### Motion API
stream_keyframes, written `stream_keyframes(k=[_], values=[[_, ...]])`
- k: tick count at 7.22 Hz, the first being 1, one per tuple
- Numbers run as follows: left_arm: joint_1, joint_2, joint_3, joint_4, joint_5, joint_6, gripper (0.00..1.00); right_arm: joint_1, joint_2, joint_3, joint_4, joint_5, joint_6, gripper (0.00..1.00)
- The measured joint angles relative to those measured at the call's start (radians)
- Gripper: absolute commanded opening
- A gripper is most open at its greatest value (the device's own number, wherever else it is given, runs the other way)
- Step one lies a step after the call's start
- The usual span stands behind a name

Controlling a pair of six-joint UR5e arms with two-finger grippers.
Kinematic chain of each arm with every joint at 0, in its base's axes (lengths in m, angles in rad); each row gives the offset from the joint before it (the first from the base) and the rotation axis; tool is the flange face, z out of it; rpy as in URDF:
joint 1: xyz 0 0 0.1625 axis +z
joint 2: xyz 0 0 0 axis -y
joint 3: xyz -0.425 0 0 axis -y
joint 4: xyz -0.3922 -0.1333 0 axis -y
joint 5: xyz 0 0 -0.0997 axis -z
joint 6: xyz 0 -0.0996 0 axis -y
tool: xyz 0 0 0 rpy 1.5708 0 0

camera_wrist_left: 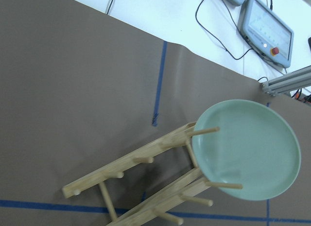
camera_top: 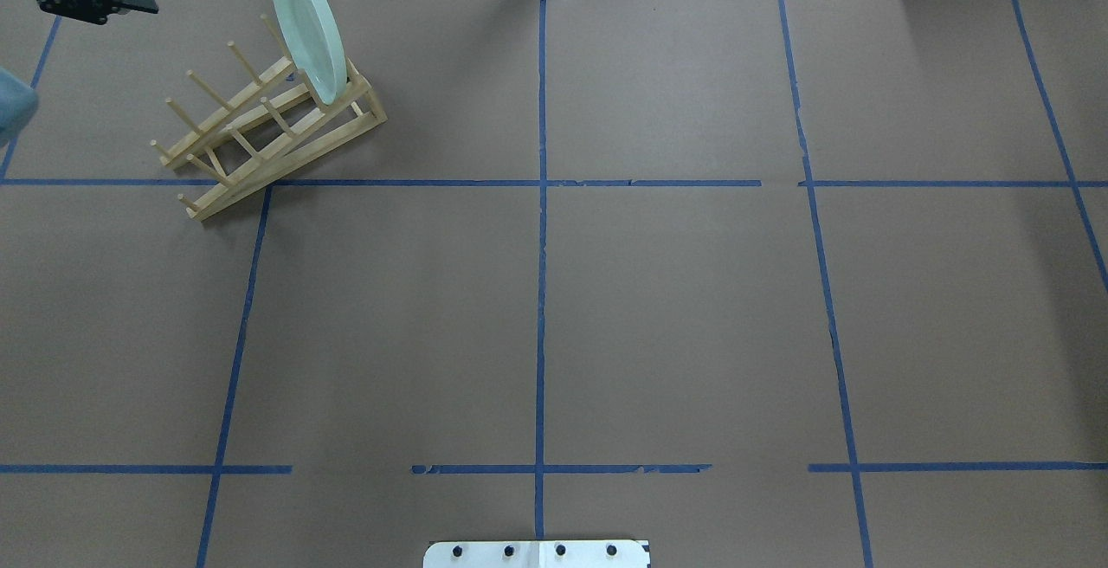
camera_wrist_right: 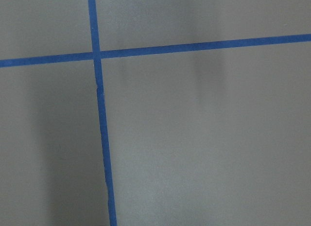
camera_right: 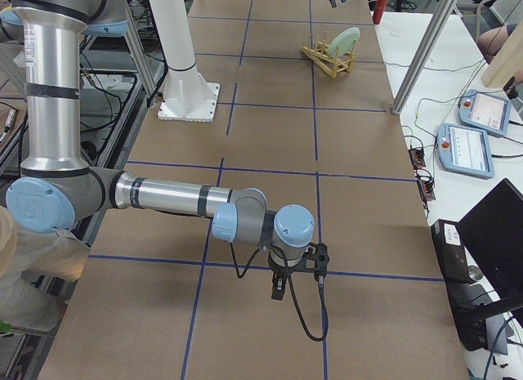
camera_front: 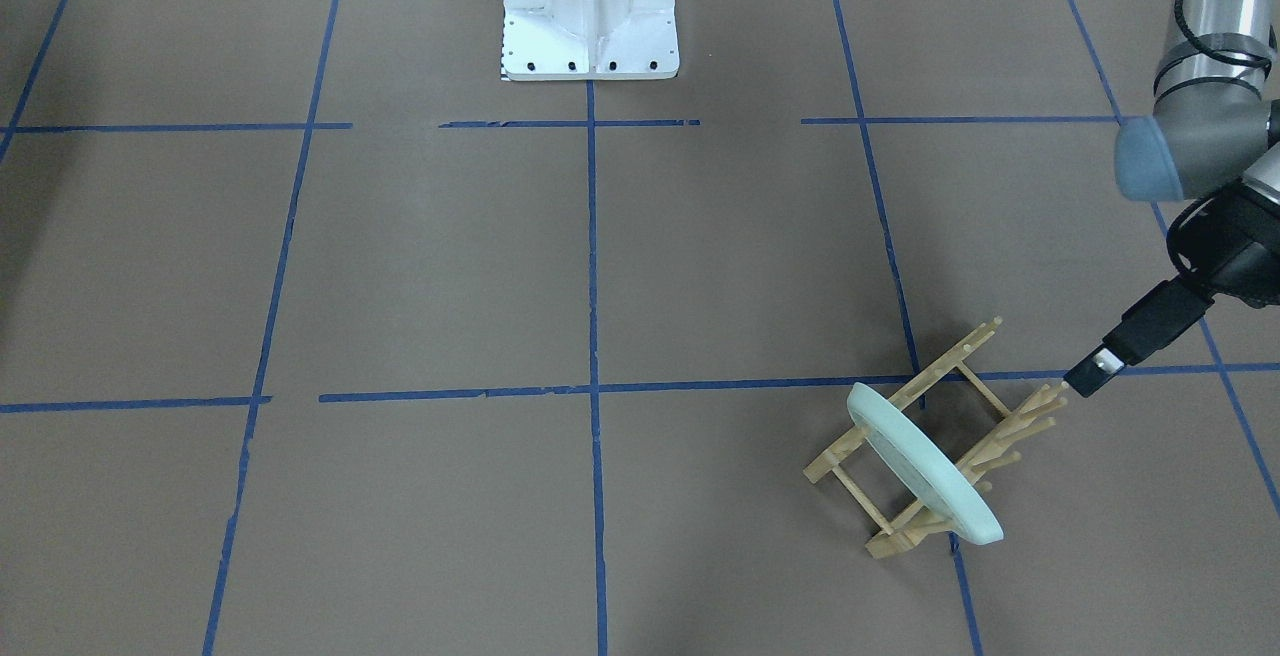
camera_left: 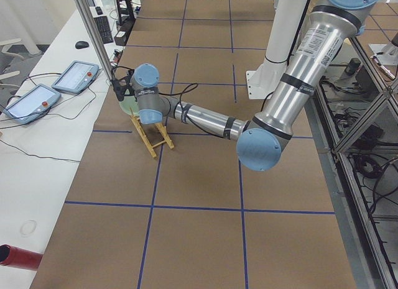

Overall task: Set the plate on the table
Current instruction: 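Reach the left gripper toward the pale green plate in the wooden rack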

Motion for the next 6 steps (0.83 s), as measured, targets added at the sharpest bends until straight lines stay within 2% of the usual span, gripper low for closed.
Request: stream_keyframes(k=[2, 3, 4, 5, 6], values=[[0.075, -0.084, 0.087, -0.049, 0.129, -0.106, 0.93, 0.000, 0.000, 0.000, 0.000, 0.000, 0.000, 1.00], [0.106, -0.110, 0.114, -0.055, 0.178, -0.131, 0.76, 0.000, 0.000, 0.000, 0.000, 0.000, 0.000, 1.00], [0.128, -0.124, 0.129, -0.058, 0.211, -0.141, 0.47, 0.000, 0.000, 0.000, 0.000, 0.000, 0.000, 1.00], [0.138, -0.133, 0.140, -0.059, 0.225, -0.143, 0.11, 0.000, 0.000, 0.000, 0.000, 0.000, 0.000, 1.00], [0.144, -0.138, 0.145, -0.059, 0.230, -0.142, 0.00, 0.000, 0.000, 0.000, 0.000, 0.000, 0.000, 1.00]])
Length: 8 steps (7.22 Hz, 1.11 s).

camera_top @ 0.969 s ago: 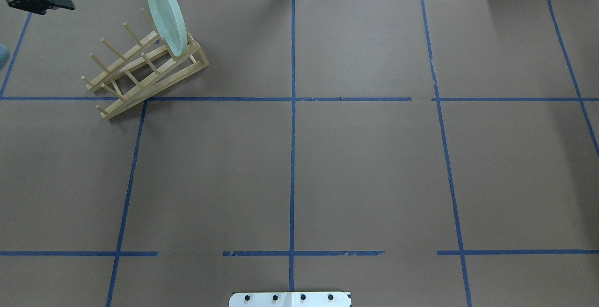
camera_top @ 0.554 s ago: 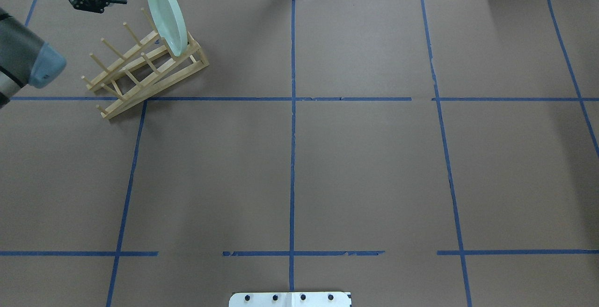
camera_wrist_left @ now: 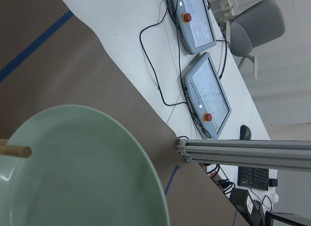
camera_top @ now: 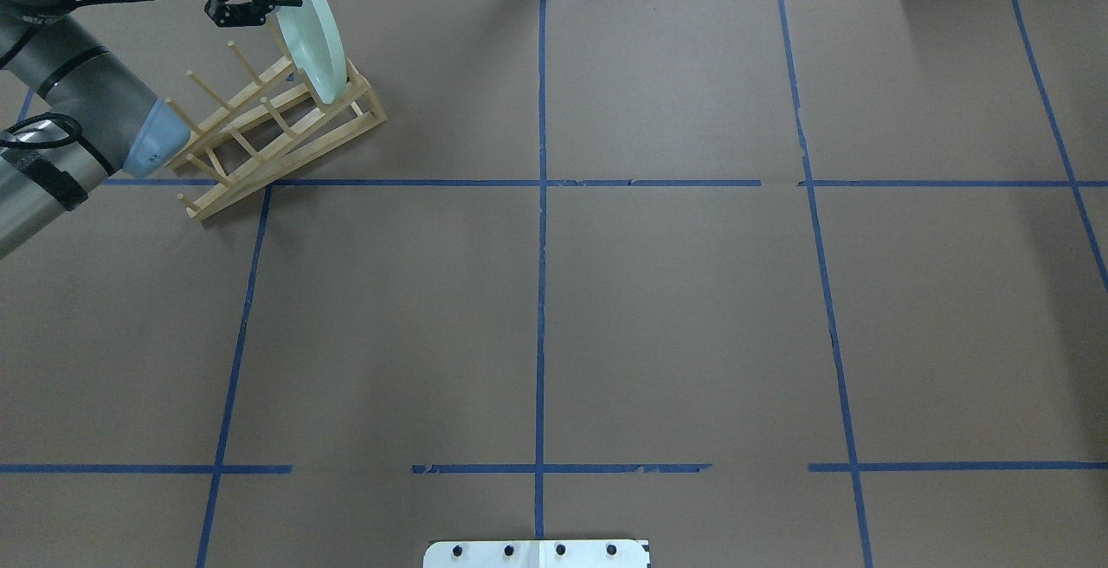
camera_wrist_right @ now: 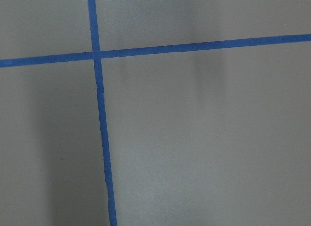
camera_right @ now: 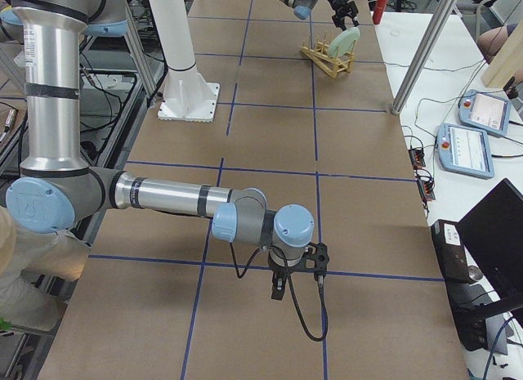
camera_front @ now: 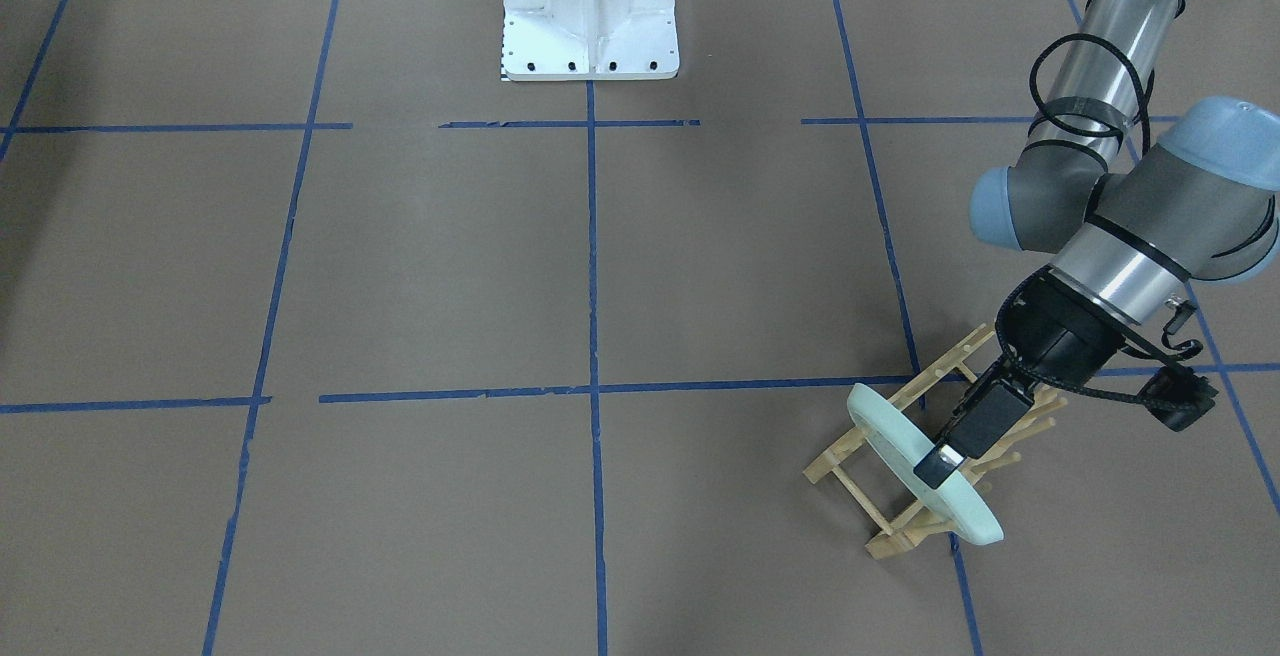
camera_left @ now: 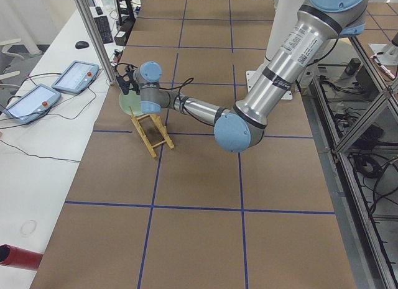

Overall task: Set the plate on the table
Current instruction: 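Reach the left gripper toward the pale green plate in the wooden rack, then grasp the plate rim with the left gripper and lift it out of the rack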

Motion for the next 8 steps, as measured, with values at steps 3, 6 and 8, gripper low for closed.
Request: stream_keyframes(k=[3, 6, 8], values=[[0.004, 0.000, -0.008, 0.002, 0.001, 0.003, 0.00, 0.000, 0.000, 0.000, 0.000, 0.000, 0.000, 1.00], [-0.075, 0.007, -0.187, 0.099, -0.033, -0.003, 0.00, 0.000, 0.000, 0.000, 0.000, 0.000, 0.000, 1.00], [-0.130, 0.011, -0.390, 0.343, -0.128, 0.005, 0.00, 0.000, 0.000, 0.000, 0.000, 0.000, 0.000, 1.00]])
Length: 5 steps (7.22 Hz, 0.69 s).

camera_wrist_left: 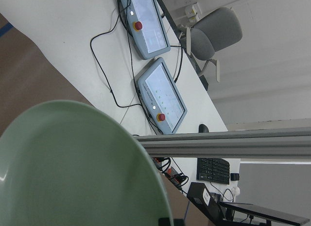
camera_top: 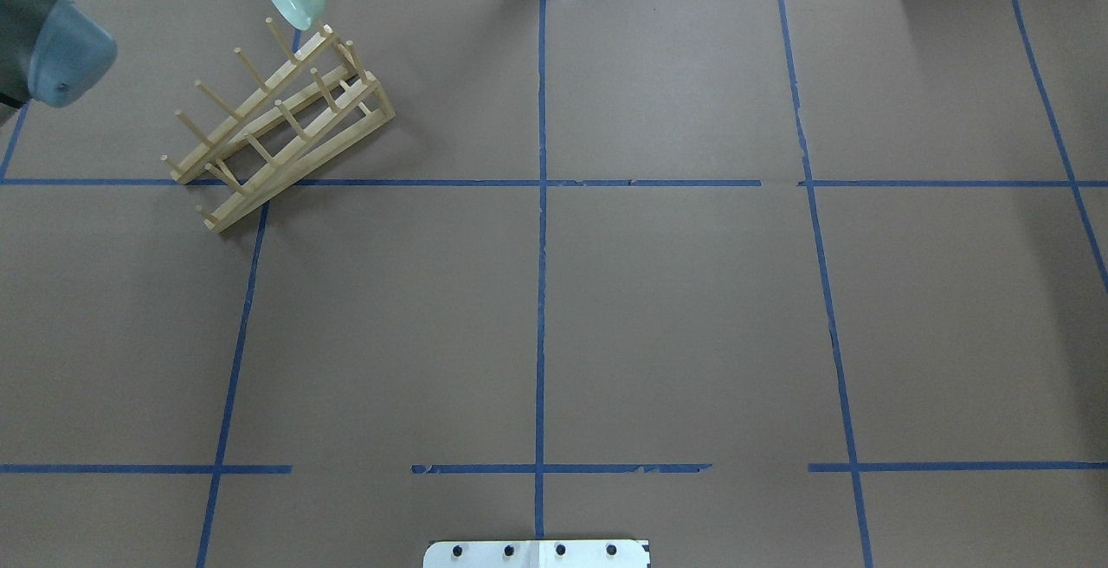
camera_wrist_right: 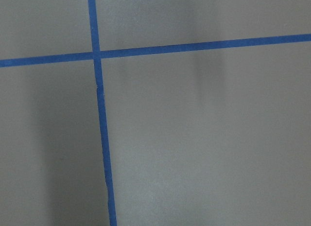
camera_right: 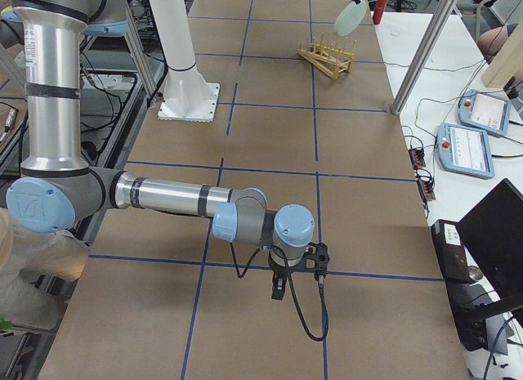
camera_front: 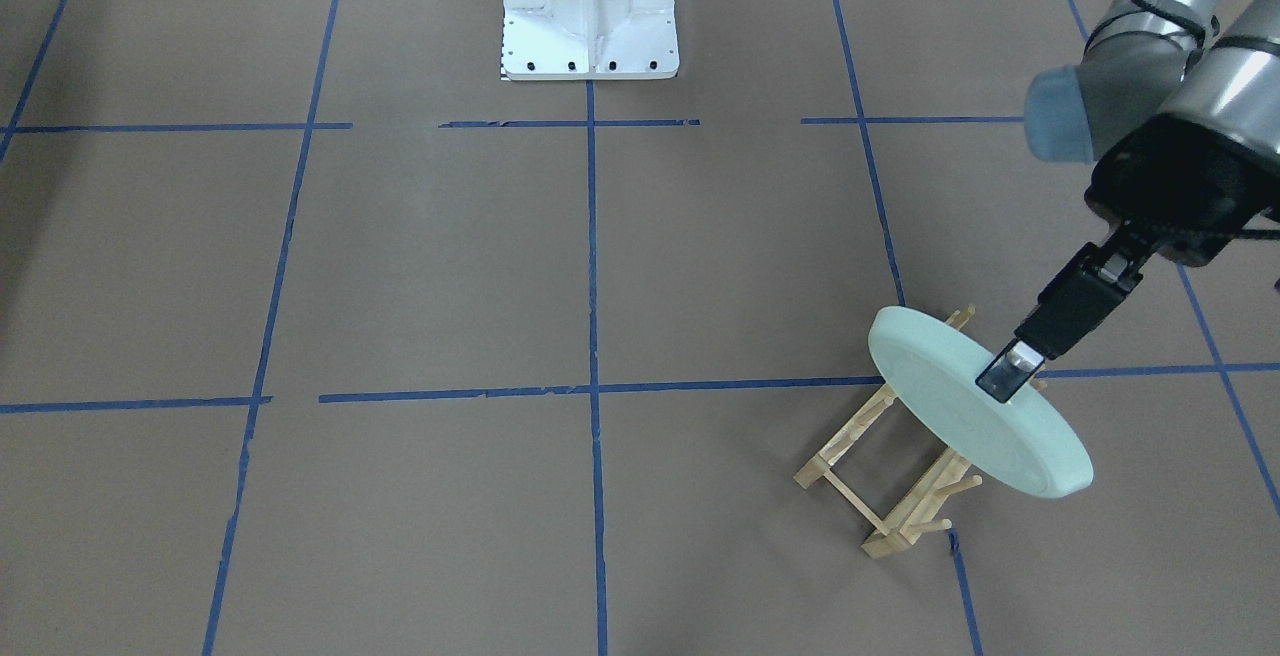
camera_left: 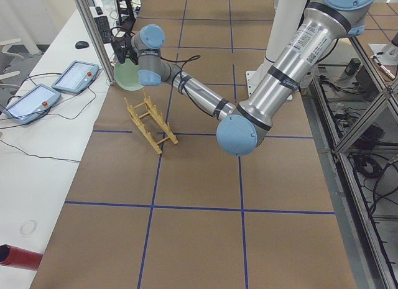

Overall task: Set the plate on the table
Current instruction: 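Grasp the plate rim with the left gripper and lift it out of the rack, then carry the plate with the left gripper toward the robot, over the table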

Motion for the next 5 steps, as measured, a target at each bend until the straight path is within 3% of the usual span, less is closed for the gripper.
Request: stream_keyframes(k=[2, 4, 5], values=[[0.119, -0.023, -0.182, 0.436, -0.022, 0.106, 0.00, 0.000, 0.000, 0.000, 0.000, 0.000, 0.000, 1.00], [0.279, -0.130, -0.234, 0.916, 0.019, 0.293, 0.00, 0.000, 0.000, 0.001, 0.000, 0.000, 0.000, 1.00], [0.390, -0.175, -0.218, 1.111, 0.099, 0.352, 0.00, 0.000, 0.000, 0.001, 0.000, 0.000, 0.000, 1.00]])
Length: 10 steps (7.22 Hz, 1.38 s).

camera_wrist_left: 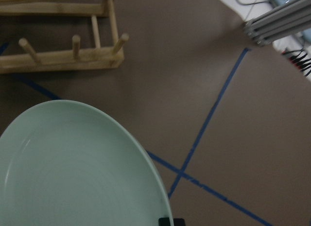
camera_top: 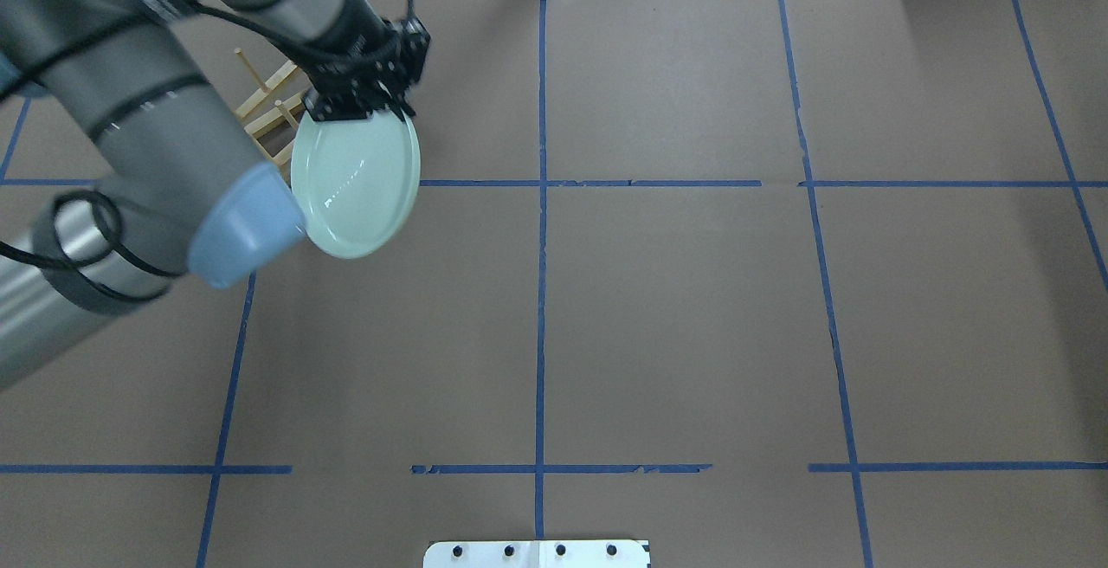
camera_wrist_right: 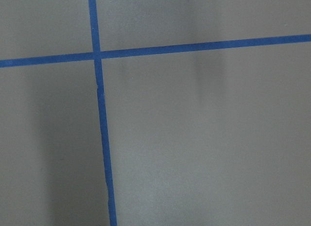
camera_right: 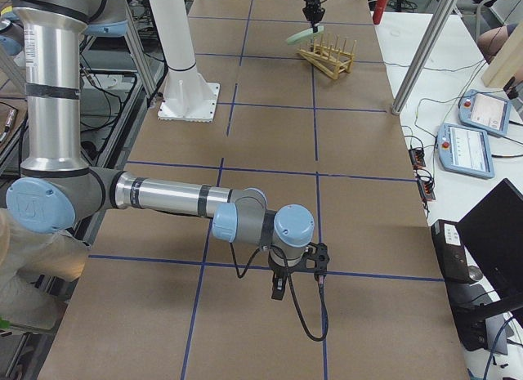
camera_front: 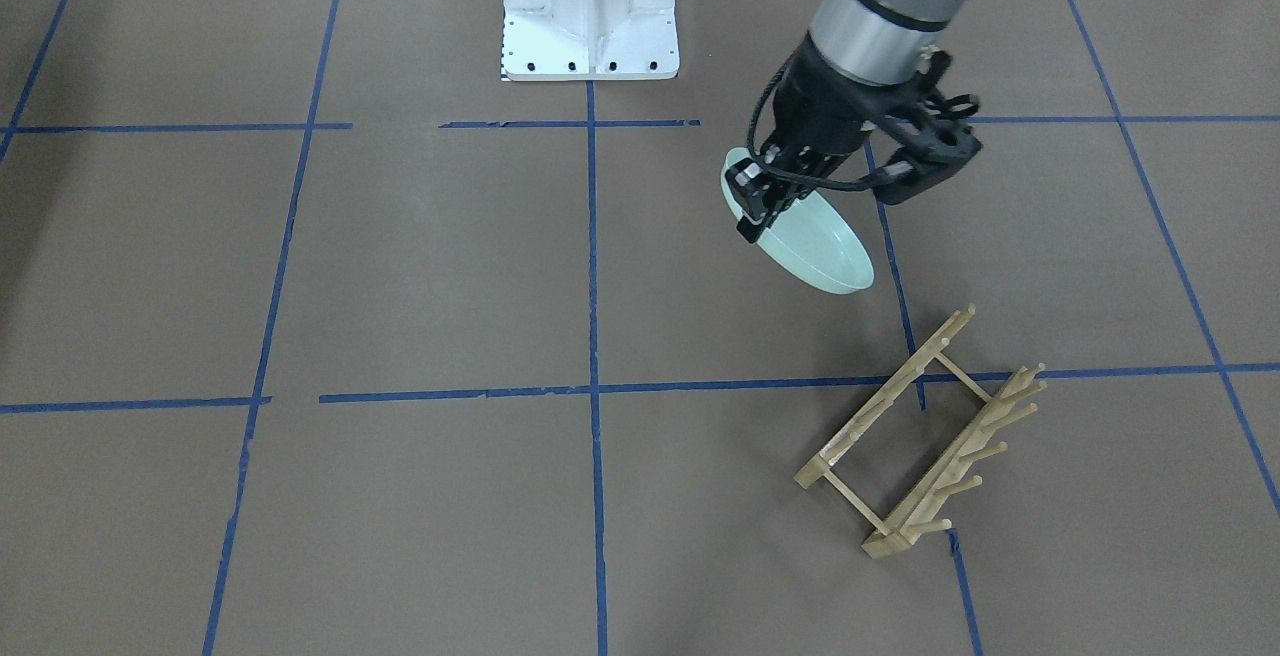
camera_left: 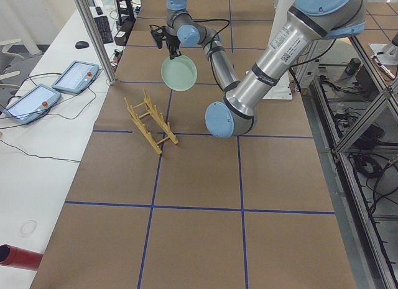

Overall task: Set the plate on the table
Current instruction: 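Carry the plate with the left gripper toward the robot, over the table, then lower the plate flat onto the table and open the left gripper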

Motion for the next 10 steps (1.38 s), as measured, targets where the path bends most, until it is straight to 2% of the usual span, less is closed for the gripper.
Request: stream_keyframes(k=[1, 2, 4, 6, 7, 8, 9, 10], values=[[0.106, -0.037, 0.054, 0.139, 0.072, 0.047, 0.00, 0.000, 0.000, 0.000, 0.000, 0.000, 0.000, 1.00], [0.191, -0.073, 0.146, 0.205, 0.120, 0.081, 0.00, 0.000, 0.000, 0.000, 0.000, 0.000, 0.000, 1.00], [0.303, -0.140, 0.330, 0.232, 0.218, 0.163, 0.00, 0.000, 0.000, 0.000, 0.000, 0.000, 0.000, 1.00], [0.354, -0.153, 0.406, 0.206, 0.286, 0.202, 0.00, 0.000, 0.000, 0.000, 0.000, 0.000, 0.000, 1.00], [0.370, -0.151, 0.420, 0.188, 0.305, 0.207, 0.41, 0.000, 0.000, 0.000, 0.000, 0.000, 0.000, 1.00], [0.376, -0.148, 0.425, 0.177, 0.314, 0.208, 0.90, 0.000, 0.000, 0.000, 0.000, 0.000, 0.000, 1.00], [0.378, -0.145, 0.424, 0.172, 0.317, 0.209, 1.00, 0.000, 0.000, 0.000, 0.000, 0.000, 0.000, 1.00], [0.376, -0.143, 0.419, 0.164, 0.319, 0.211, 1.00, 0.000, 0.000, 0.000, 0.000, 0.000, 0.000, 1.00]])
